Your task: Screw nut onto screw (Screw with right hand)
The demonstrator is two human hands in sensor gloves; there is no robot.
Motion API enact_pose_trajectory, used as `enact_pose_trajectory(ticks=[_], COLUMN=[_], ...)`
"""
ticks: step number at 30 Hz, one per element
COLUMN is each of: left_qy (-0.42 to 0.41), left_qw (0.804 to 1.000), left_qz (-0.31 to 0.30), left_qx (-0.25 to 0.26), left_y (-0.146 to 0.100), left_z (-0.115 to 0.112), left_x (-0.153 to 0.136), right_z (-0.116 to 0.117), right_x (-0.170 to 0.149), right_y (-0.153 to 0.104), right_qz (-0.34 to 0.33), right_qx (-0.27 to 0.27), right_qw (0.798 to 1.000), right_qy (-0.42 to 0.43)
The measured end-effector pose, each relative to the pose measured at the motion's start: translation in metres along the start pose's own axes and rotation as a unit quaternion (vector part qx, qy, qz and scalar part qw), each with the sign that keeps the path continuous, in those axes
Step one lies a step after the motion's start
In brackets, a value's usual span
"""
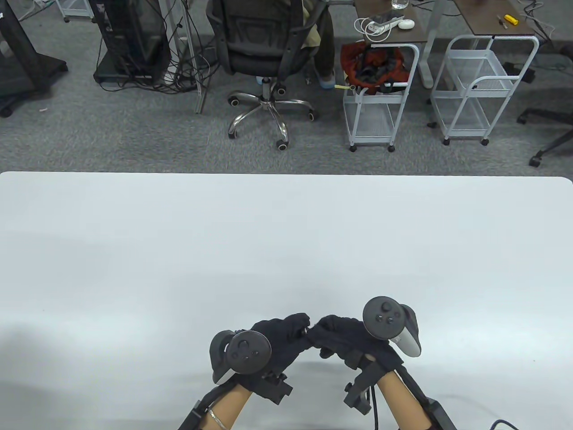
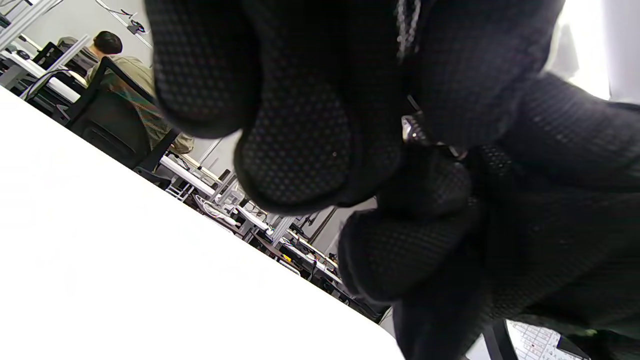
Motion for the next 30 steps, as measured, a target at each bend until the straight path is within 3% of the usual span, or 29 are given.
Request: enact_pose_trajectory(ticks=[3,5,8,9,12,13,18,20,22,24,27,28,30], left_qy=[-0.017,-0.021,-0.004,-0.005,-0.023,-0.029,-0.020,-0.018,-0.037,-0.040,-0.026,-0.025,-0.026], left_qw=[1.000,1.000,1.000,1.000,1.000,0.999,1.000,1.000,0.999,0.998,0.999,0.999,0.999], left_qz=[-0.002,0.004,0.004,0.002,-0.001,0.005,-0.001,-0.003,0.001,0.003,0.001,-0.004,-0.004], left_qx=[-0.016,-0.016,-0.004,-0.007,-0.020,-0.022,-0.018,-0.025,-0.039,-0.042,-0.029,-0.031,-0.033], left_y=[0.0011,0.0014,0.0001,0.0002,0.0001,-0.0003,0.0003,0.0011,0.0018,0.0020,0.0009,0.0008,0.0006], left_z=[-0.0013,-0.0018,-0.0019,-0.0021,-0.0028,-0.0030,-0.0024,-0.0027,-0.0039,-0.0037,-0.0018,-0.0014,-0.0015], left_x=[-0.0012,-0.0022,-0.0008,0.0002,0.0016,0.0014,0.0020,0.0011,0.0003,-0.0005,0.0010,0.0019,0.0023], right_z=[-0.0005,-0.0005,0.0011,0.0006,-0.0022,-0.0028,-0.0025,-0.0044,-0.0034,-0.0037,-0.0025,-0.0029,-0.0050], right_x=[-0.0004,-0.0001,-0.0005,-0.0012,-0.0026,-0.0025,-0.0012,-0.0022,-0.0028,-0.0030,-0.0026,-0.0033,-0.0038], right_y=[0.0000,0.0000,0.0007,-0.0002,-0.0012,-0.0016,-0.0015,-0.0008,-0.0010,-0.0009,-0.0005,-0.0011,-0.0009], right_qz=[-0.003,0.002,0.013,0.013,0.005,0.006,0.017,0.002,0.012,0.012,0.016,0.014,-0.001], right_qx=[-0.089,-0.067,0.018,0.013,-0.095,-0.095,0.018,-0.054,-0.087,-0.067,0.016,0.014,-0.052], right_qw=[0.996,0.998,1.000,1.000,0.995,0.995,1.000,0.999,0.996,0.998,1.000,1.000,0.999], right_qy=[0.024,0.015,-0.003,-0.004,0.033,0.033,0.004,0.007,0.021,0.013,0.014,0.009,0.014])
Point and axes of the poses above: the tracker on the back of each hand, its own x axis roughly to the thumb side, its own y axis roughly from the wrist to the fingertips, z = x × y, the point moved 1 cm from there along y, roughly from the wrist to the fingertips, and after that the axes turned 15 degrees about z, right-handed, at the moved point
